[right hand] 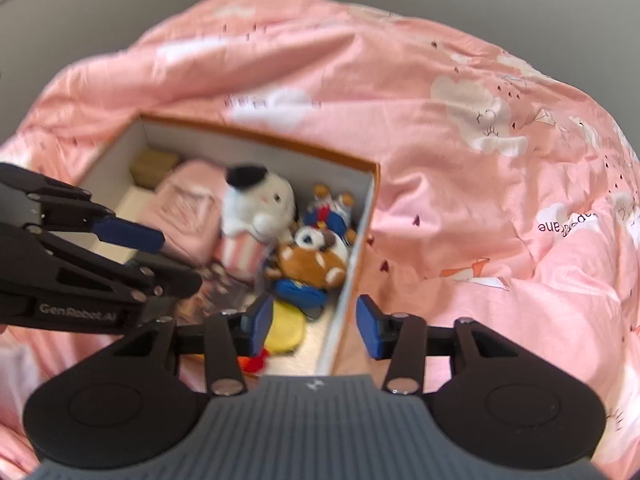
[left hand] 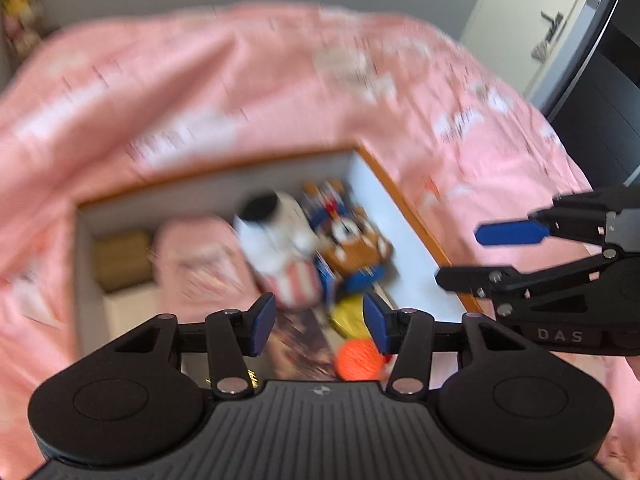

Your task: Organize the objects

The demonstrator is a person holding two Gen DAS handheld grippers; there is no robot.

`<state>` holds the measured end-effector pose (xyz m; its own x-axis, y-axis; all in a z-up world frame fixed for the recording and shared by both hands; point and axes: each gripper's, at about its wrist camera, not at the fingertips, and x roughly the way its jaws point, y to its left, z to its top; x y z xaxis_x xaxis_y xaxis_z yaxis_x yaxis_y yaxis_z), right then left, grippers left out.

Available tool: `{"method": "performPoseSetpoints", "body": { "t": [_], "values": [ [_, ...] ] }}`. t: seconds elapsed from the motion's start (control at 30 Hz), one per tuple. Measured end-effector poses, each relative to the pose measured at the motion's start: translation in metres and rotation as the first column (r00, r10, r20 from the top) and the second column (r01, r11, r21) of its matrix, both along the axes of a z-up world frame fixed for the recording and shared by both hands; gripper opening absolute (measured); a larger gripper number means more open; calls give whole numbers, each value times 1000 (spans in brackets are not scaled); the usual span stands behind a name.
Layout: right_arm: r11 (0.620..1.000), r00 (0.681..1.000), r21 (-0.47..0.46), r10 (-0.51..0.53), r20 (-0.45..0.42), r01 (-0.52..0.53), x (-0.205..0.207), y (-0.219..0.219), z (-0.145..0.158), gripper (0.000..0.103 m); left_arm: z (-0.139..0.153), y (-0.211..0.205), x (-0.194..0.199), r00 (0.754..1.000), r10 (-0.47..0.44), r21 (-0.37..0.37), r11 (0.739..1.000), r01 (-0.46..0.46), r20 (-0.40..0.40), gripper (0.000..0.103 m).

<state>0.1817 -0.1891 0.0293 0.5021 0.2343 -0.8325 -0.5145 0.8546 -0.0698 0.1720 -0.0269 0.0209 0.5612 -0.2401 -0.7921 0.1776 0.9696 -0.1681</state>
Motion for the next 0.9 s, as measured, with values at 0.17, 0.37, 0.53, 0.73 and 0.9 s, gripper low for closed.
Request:
{"method": "performPoseSetpoints", "body": {
  "t": [0.17, 0.37, 0.53, 0.73, 0.9],
  "values": [
    [995, 996, 101, -32, 81, 23, -25, 7, 25, 58, 35, 14, -30, 976, 82, 70, 993, -98, 204, 76],
    [979, 974, 198, -89, 209, 47, -63, 16, 43, 75, 48, 26, -62, 909, 200, 136, 955, -265, 367, 89],
    [961, 958, 265, -150, 246, 83, -85, 23, 39, 78, 36, 42, -78, 902, 264, 120, 940, -321, 343, 89],
    [959, 954, 254, -185, 237, 123, -101, 31, 18, 79, 15, 50, -93, 905, 308, 110, 929, -352, 294, 89],
    [964, 944, 224, -203, 260, 146, -109, 34, 4, 79, -1, 51, -104, 907, 327, 102, 926, -364, 264, 89]
  ]
}}
